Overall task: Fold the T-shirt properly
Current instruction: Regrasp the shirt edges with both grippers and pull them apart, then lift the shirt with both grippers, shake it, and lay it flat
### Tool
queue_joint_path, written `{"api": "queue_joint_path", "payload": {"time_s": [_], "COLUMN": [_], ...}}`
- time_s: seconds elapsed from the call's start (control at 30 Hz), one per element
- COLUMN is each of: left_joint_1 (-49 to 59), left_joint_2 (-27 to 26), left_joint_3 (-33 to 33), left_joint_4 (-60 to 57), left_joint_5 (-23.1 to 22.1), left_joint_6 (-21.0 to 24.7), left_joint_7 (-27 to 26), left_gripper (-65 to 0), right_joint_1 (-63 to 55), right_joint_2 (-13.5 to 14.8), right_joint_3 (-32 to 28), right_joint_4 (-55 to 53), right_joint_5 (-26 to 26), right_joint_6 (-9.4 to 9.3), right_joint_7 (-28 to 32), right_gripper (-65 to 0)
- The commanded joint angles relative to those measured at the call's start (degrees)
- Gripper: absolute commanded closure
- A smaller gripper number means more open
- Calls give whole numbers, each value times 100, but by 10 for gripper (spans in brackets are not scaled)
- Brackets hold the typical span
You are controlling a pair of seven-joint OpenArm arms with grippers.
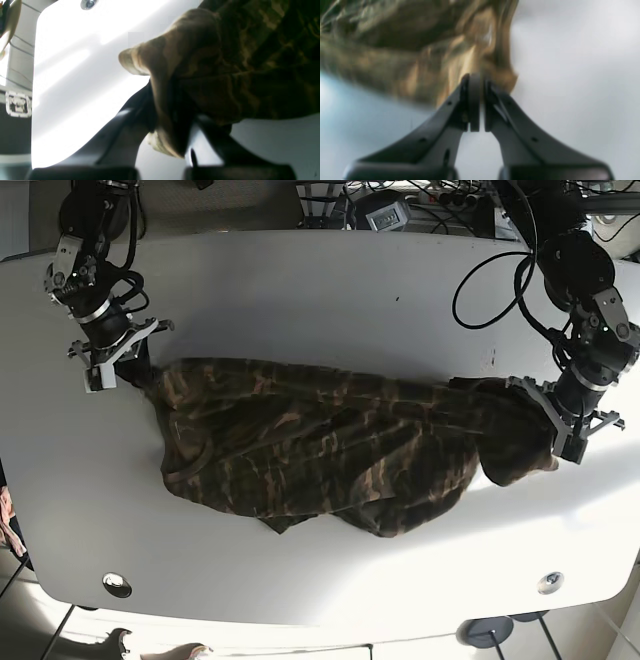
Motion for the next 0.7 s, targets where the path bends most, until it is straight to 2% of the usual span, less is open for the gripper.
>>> {"api": "queue_joint_path", "payload": {"time_s": [0.03,0.13,0.2,0.27,0.3,0.33,0.37,0.47,0.57,0.7], "left_joint_1": [-526,-1054,-1291,-1441,-1441,-1441,-1432,-1265,-1063,-931], "left_joint_2": [-31,-31,-31,-22,-22,-22,-22,-31,-31,-31], "left_joint_3": [261,630,797,788,780,771,762,753,753,753], "left_joint_4": [108,73,81,90,90,90,81,81,81,99], "left_joint_5": [-108,-108,-134,-143,-143,-134,-117,-117,-117,-126], "left_joint_6": [28,291,388,379,353,353,353,353,353,353], "left_joint_7": [-195,-186,148,315,332,332,332,315,315,315], "left_gripper": [0,0,0,0,0,0,0,0,0,0], "right_joint_1": [748,1469,1873,1864,1609,1390,1091,502,97,53], "right_joint_2": [277,382,453,444,435,400,180,-75,-453,-497], "right_joint_3": [48,30,30,48,48,48,65,57,57,48], "right_joint_4": [142,142,142,168,168,168,168,168,115,-527], "right_joint_5": [75,75,67,84,102,111,111,111,58,75], "right_joint_6": [25,25,25,7,16,16,25,51,693,781], "right_joint_7": [-359,-781,-1247,-1625,-1765,-1748,-1651,-1510,-1501,-1370], "right_gripper": [-19,-19,-24,-109,-195,-250,-317,-369,-374,-376]}}
